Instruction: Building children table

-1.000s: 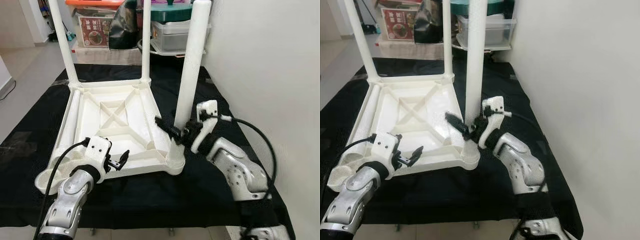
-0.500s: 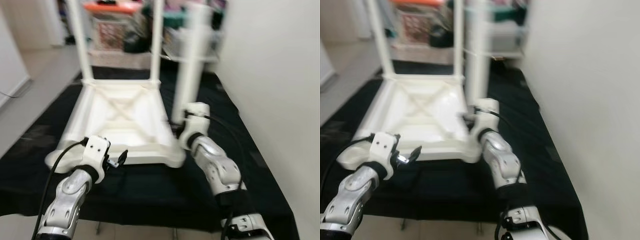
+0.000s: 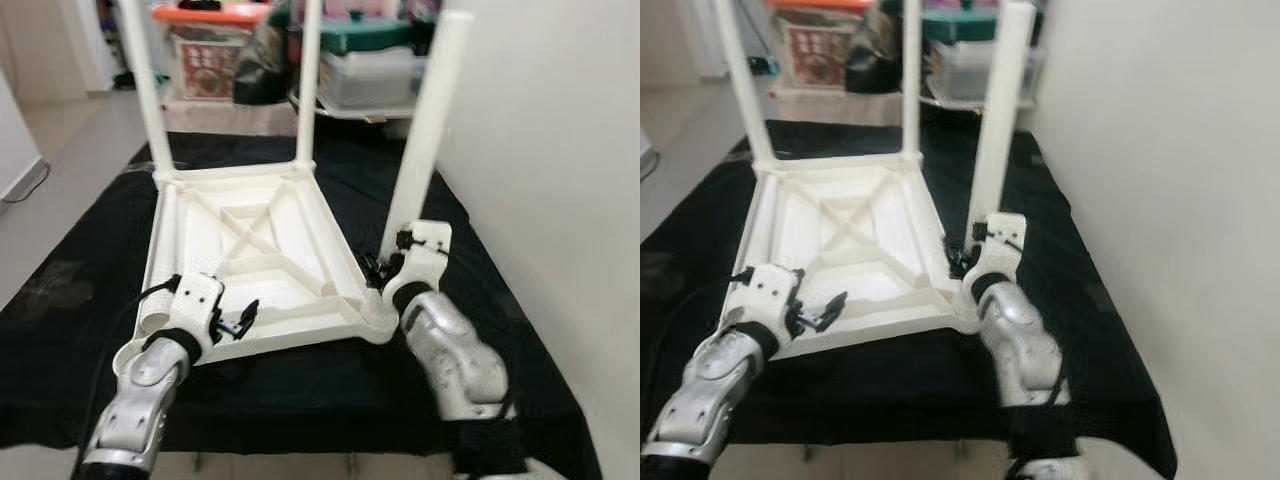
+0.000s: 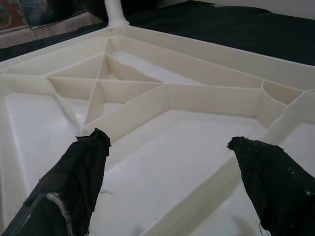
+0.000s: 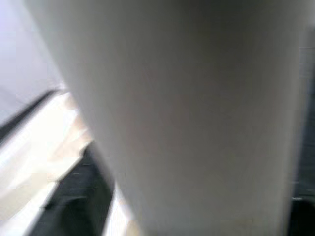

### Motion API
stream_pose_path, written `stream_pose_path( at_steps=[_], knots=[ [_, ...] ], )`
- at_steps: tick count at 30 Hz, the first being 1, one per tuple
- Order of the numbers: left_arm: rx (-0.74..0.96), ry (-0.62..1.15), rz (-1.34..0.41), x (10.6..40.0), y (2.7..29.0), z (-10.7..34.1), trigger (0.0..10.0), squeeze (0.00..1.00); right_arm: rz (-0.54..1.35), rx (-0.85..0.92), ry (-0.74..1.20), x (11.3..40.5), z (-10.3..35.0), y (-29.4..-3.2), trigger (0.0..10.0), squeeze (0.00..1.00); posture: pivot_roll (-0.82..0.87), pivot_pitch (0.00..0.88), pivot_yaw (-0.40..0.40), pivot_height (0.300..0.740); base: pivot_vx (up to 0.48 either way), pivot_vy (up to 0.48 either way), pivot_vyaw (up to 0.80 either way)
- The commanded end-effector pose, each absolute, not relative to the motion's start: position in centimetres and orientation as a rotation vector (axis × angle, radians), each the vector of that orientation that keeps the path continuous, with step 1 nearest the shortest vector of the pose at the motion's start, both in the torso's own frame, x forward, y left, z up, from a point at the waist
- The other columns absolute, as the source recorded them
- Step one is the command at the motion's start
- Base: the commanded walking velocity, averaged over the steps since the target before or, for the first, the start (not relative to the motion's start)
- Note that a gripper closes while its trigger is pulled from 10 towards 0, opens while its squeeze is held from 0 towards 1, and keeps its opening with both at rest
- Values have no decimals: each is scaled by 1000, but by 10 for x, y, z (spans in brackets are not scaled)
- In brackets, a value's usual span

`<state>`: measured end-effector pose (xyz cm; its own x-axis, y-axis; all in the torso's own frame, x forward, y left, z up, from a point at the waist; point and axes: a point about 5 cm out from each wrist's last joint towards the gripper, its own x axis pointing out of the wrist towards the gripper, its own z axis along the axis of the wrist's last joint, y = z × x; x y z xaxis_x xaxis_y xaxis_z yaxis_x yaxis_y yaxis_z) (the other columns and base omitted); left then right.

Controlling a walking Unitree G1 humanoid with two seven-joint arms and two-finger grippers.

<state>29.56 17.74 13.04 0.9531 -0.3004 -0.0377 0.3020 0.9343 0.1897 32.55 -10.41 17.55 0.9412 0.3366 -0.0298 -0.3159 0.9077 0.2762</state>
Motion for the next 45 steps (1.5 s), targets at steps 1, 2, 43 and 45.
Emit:
stream_pose_path(
  at_steps=[1,2,43,45],
  knots=[
    [200,17,-311,296,178,128,10000,0,676,259,10,319,200,-87,10000,0,100,0,-57,740,0,0,0],
    [200,17,-311,296,178,128,10000,0,676,259,10,319,200,-87,10000,0,100,0,-57,740,0,0,0],
    [194,23,-316,294,178,125,10000,0,734,275,12,311,190,-73,10000,0,102,0,-55,740,0,0,0],
    [193,22,-316,293,177,125,10000,0,1005,220,-58,295,203,-64,10000,0,111,0,-61,740,0,0,0]
  ],
)
